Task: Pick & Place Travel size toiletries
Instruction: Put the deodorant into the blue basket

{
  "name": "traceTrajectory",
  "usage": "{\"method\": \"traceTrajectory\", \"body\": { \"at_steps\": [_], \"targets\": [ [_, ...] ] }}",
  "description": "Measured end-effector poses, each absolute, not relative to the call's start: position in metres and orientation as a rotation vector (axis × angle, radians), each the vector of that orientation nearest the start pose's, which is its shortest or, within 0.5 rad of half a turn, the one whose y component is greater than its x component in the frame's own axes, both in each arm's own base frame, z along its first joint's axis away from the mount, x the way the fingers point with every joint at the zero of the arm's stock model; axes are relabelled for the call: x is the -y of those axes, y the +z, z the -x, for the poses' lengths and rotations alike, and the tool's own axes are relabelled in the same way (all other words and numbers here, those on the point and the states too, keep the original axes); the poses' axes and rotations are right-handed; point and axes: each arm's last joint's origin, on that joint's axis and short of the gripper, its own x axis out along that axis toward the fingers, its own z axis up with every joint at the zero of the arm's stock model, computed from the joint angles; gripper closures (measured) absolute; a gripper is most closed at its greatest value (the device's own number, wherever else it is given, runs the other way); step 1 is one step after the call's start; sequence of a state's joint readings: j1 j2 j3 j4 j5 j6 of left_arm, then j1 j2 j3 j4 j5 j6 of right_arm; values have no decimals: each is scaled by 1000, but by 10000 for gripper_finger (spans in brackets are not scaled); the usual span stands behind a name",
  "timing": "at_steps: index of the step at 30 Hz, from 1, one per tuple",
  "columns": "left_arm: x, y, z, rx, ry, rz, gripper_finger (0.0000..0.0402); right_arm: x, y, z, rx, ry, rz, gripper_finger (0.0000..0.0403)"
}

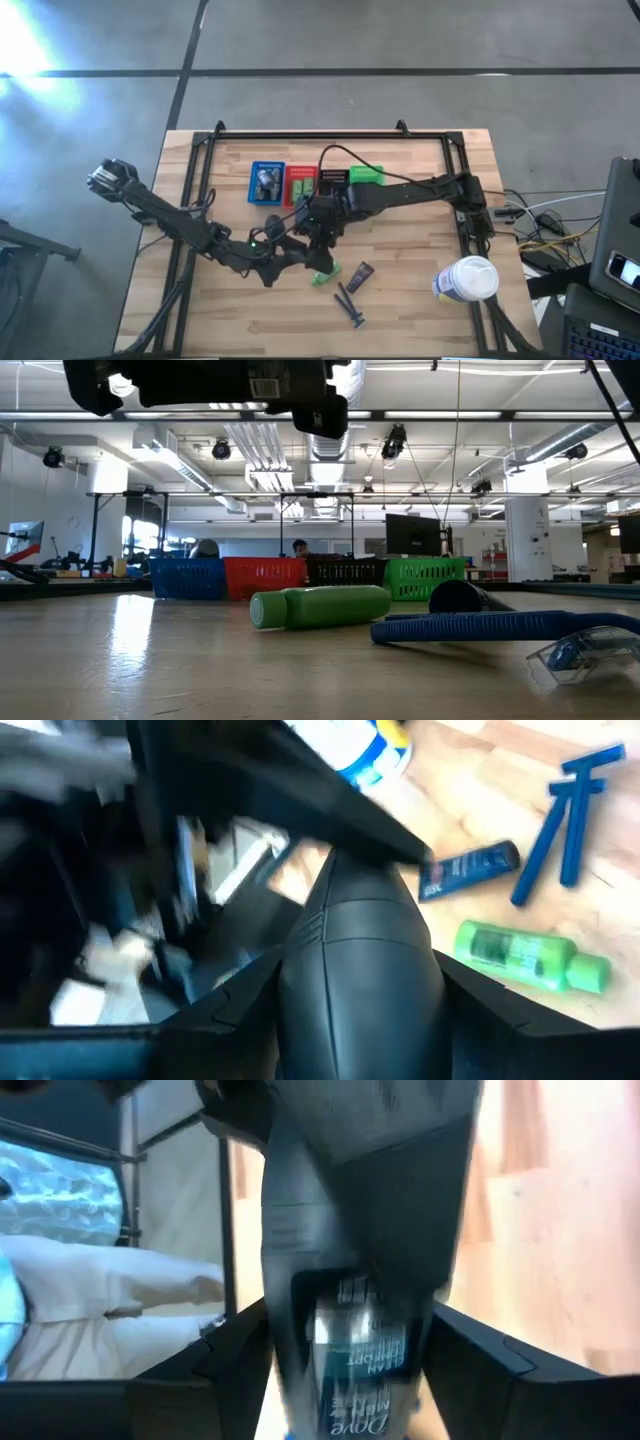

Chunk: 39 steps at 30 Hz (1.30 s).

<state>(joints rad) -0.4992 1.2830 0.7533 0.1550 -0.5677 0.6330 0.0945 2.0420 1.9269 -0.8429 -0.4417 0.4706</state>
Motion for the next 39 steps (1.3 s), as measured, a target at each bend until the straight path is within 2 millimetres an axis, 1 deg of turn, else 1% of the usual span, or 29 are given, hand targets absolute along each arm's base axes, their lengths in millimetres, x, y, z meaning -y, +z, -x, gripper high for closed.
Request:
{"method": "traceTrajectory", "body": {
  "at_steps": [3,5,8,11,13,15,17,19,21,22,24,25,27,29,31,34,36,39],
  "targets": [
    [114,248,-243,-386,4,-803,197,-52,300,-432,-1095,242,-587,144],
    [111,246,-240,-424,43,-780,197,-51,307,-424,-1101,194,-553,121],
    [108,243,-236,-470,161,-692,197,-51,323,-411,-1063,83,-445,90],
    [103,238,-230,-507,344,-568,198,-49,347,-394,-975,-75,-325,64],
    [97,235,-223,-503,490,-430,198,-44,365,-381,-904,-190,-285,51],
    [91,232,-215,-460,645,-262,198,-40,377,-369,-844,-319,-273,42],
    [81,228,-206,-392,803,-90,199,-34,385,-354,-803,-454,-265,39],
    [69,223,-196,-319,932,117,199,-29,388,-343,-774,-574,-284,39],
    [56,217,-187,-283,1051,310,199,-25,385,-332,-768,-640,-314,42],
    [49,214,-183,-295,1102,373,199,-23,383,-329,-769,-656,-332,44],
    [40,206,-179,-338,1169,425,199,-22,376,-323,-772,-680,-364,49],
    [35,204,-181,-321,1184,455,199,-22,371,-321,-783,-691,-371,52],
    [29,205,-192,-249,1171,528,199,-22,362,-318,-797,-705,-381,57],
    [21,204,-201,-242,1147,569,198,-22,353,-315,-818,-725,-390,62],
    [10,203,-207,-228,1142,653,198,-22,346,-314,-819,-736,-404,66],
    [-9,199,-206,-211,1196,779,197,-22,338,-312,-834,-752,-413,72],
    [-17,196,-205,-229,1222,805,197,-24,335,-312,-842,-751,-410,75],
    [-23,199,-203,-251,1214,807,197,-27,332,-311,-851,-745,-403,80]
  ]
}}
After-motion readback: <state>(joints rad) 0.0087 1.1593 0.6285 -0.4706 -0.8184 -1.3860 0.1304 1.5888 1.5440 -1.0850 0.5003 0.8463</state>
